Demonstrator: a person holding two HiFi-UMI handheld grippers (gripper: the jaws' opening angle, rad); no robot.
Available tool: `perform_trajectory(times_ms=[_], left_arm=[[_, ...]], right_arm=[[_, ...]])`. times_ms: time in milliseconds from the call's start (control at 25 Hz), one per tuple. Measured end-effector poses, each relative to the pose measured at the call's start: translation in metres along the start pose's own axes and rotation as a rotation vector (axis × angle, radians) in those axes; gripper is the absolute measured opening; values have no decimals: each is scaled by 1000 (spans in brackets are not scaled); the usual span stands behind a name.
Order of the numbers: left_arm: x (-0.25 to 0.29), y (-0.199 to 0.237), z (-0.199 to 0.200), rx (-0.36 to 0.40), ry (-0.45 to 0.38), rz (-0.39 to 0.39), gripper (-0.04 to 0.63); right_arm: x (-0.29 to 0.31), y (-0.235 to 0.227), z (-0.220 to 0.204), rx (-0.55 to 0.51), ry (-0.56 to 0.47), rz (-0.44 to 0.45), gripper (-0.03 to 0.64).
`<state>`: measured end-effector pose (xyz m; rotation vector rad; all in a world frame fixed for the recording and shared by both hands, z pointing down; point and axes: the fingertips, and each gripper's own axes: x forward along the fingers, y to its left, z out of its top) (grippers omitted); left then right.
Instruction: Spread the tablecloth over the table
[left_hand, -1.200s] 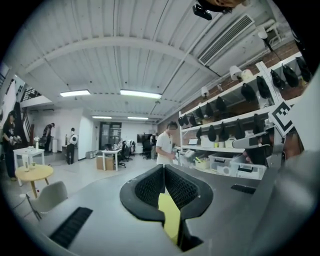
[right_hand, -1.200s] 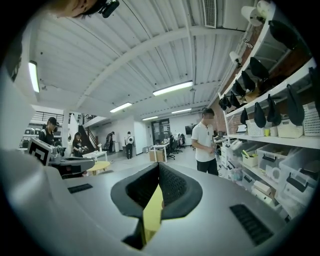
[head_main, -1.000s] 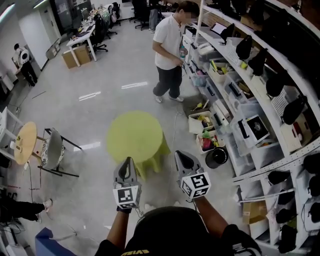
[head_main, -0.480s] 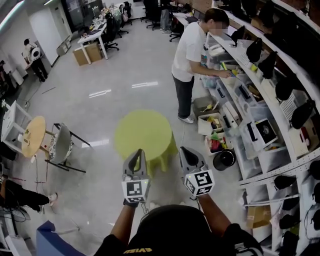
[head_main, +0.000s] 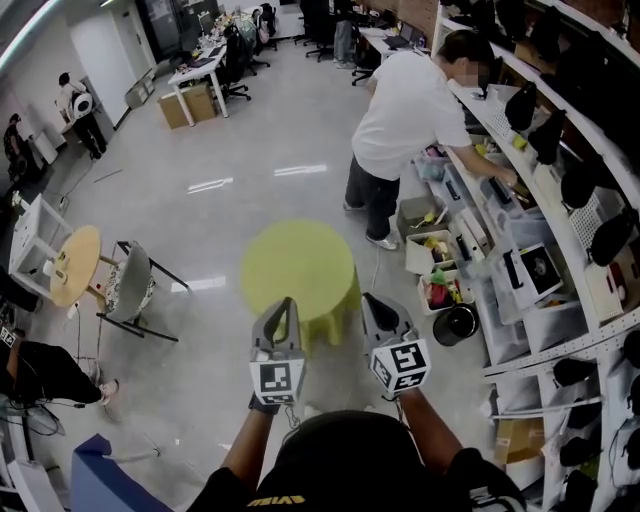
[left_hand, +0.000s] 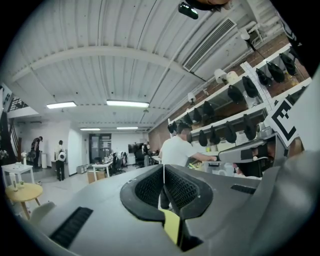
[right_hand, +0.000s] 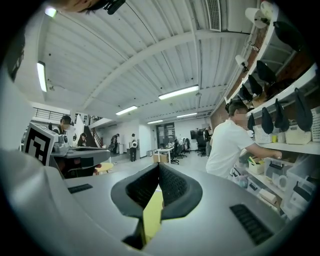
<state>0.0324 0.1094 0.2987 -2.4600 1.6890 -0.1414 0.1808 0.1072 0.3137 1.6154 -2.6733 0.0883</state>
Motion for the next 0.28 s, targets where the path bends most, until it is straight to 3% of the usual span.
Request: perform_trajectory(times_ms=[280], left_arm=[[-11, 4, -7, 1, 30, 2, 20]], right_arm=[[3, 12, -3, -2, 22, 21, 2]])
